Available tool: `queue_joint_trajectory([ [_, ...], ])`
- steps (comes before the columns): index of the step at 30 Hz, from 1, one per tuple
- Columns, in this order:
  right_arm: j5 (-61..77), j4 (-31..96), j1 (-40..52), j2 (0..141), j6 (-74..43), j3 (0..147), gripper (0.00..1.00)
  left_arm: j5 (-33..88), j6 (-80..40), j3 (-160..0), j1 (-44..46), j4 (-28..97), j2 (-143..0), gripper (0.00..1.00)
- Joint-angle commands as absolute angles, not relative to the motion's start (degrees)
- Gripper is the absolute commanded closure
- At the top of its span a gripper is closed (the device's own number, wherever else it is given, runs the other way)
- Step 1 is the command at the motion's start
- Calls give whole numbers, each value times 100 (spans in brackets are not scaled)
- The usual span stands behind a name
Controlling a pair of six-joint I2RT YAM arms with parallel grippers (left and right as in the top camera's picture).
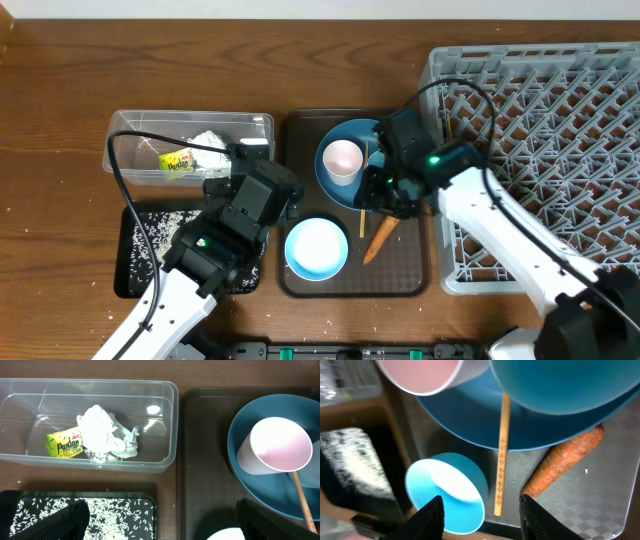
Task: Sort waste into correct bins and load items into the dishwasher rack
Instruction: 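Release the chopstick and move the right gripper back to the plate, then grasp the second wooden chopstick on the blue plate with the right gripper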
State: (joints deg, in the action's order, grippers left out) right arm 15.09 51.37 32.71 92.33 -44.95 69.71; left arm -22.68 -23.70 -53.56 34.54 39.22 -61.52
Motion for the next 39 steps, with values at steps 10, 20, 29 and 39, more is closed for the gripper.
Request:
queue_joint_trajectory([
  [10, 1009, 5118, 3566, 9767, -4840, 7037, 58, -2340, -2296, -5468, 3430, 3935, -6173, 4],
  [20, 1046, 5127, 3701, 10044, -4838, 7037, 69, -2340, -2296, -5468, 3430, 3935, -6173, 5],
  [29, 808, 5166, 3946, 10044, -4840, 7032, 72, -2340, -2296, -5468, 3430, 3935, -6173, 5],
  [39, 659, 5256, 4016, 10044, -4840, 7032, 74, -2340, -2296, -5468, 3430, 3938, -6173, 5],
])
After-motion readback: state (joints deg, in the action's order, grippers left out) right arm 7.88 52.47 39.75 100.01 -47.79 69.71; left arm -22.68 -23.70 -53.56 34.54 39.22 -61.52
